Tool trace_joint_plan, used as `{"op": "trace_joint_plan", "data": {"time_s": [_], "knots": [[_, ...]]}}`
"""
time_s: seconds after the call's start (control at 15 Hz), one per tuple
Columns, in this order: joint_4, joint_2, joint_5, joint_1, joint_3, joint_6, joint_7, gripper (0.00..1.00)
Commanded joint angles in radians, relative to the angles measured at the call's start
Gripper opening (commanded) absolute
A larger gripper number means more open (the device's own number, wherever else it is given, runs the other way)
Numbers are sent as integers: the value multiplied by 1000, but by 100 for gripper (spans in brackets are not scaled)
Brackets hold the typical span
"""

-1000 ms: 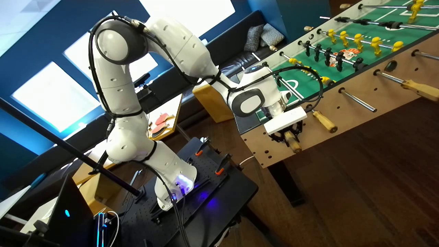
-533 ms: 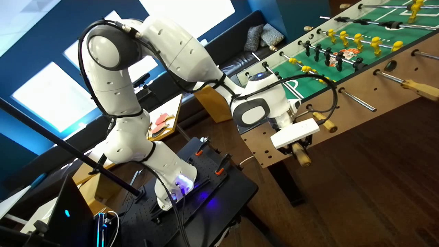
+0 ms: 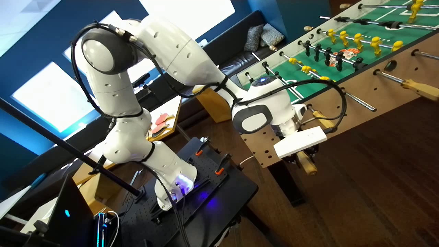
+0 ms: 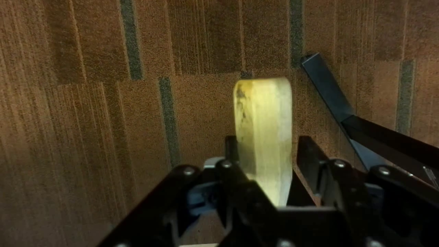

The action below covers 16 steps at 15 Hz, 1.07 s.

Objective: Pull the black rod to the right and rotate it

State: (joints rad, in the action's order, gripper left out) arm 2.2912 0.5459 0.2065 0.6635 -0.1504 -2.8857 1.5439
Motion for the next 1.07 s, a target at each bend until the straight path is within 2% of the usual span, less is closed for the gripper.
{"op": "trace_joint_plan", "data": {"time_s": [0.0, 0.2, 0.4, 0.6, 0.8, 1.0], "knots": [[78, -106, -9, 31, -9, 28, 23, 81], [137, -185, -16, 57, -3, 58, 43, 100], [194, -235, 0, 23, -38, 15, 2, 100], [248, -244, 48, -55, -112, -105, -90, 100], [296, -211, 107, -163, -228, -304, -206, 100], [325, -142, 76, -294, -346, -477, -254, 100]]}}
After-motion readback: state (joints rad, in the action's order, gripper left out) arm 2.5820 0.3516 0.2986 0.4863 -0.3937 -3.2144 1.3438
